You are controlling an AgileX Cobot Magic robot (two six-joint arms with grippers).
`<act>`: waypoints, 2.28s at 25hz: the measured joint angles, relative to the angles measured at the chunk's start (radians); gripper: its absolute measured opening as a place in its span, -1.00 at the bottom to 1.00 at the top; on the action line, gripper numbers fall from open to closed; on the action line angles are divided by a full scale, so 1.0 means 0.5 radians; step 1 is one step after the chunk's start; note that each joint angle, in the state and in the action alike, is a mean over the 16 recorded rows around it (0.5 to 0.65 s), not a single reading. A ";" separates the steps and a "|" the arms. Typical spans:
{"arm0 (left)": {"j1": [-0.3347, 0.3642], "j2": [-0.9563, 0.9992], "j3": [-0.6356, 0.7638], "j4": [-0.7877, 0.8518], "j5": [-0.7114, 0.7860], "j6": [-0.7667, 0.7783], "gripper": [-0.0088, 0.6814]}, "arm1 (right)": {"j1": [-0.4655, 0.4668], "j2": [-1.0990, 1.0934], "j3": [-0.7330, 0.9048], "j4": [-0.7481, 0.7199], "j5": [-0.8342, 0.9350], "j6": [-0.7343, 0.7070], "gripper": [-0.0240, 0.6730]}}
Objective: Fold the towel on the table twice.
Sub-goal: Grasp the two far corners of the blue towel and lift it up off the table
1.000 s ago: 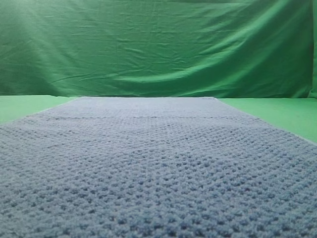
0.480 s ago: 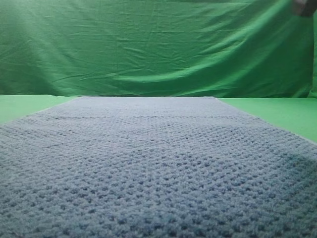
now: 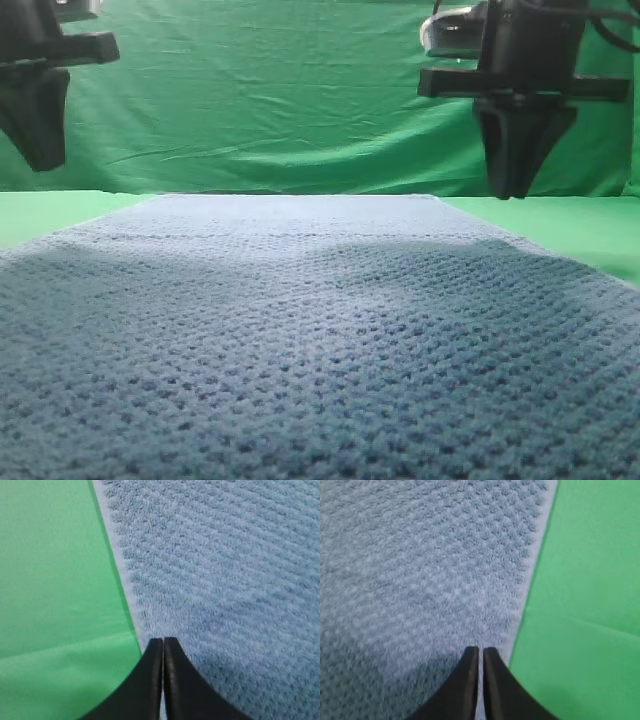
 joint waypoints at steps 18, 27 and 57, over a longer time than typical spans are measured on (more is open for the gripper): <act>0.000 0.291 -0.106 0.042 -0.040 -0.294 0.89 | 0.000 0.314 -0.132 -0.017 -0.096 0.065 0.92; 0.000 0.392 -0.126 0.115 0.009 -0.306 0.89 | 0.000 0.350 -0.147 -0.015 -0.115 0.068 0.92; -0.097 0.553 -0.351 -0.059 0.225 -0.320 -0.91 | 0.016 0.342 -0.176 0.048 -0.162 0.086 -0.88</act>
